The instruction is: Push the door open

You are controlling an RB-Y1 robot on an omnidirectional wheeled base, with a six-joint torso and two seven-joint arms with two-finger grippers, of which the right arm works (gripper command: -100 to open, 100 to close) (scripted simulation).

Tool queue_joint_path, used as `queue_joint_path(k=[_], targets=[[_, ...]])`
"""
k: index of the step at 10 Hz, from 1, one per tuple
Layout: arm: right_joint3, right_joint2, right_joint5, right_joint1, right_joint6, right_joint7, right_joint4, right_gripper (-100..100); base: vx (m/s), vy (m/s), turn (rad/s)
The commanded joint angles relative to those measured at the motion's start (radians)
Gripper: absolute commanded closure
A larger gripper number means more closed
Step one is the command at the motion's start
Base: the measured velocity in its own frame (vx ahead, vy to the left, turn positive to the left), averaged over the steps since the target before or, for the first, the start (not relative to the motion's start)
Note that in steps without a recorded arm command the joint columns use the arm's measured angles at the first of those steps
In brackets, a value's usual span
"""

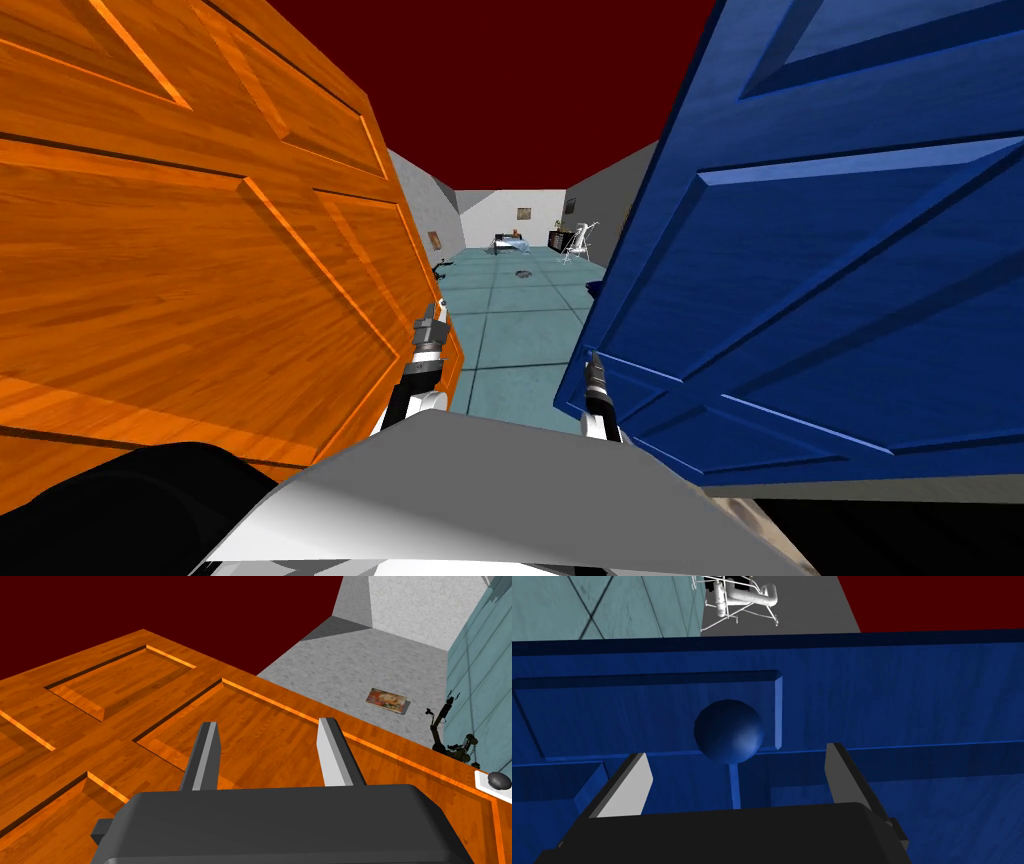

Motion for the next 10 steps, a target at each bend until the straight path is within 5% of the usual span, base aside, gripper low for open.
queue_joint_path(k=[1, 2, 3, 10], targets=[[-0.003, 0.005, -0.001, 0.001, -0.007, 0.001, 0.003, -100, 0.217, -0.065, 0.031], [-0.002, 0.003, -0.001, 0.001, -0.004, 0.001, 0.002, -100, 0.101, -0.032, 0.011], [-0.002, 0.003, -0.001, 0.001, -0.004, 0.001, 0.002, 100, -0.023, 0.008, -0.01], [-0.021, -0.008, -0.012, 0.003, 0.0, 0.007, 0.006, 100, 0.027, 0.009, -0.013]])
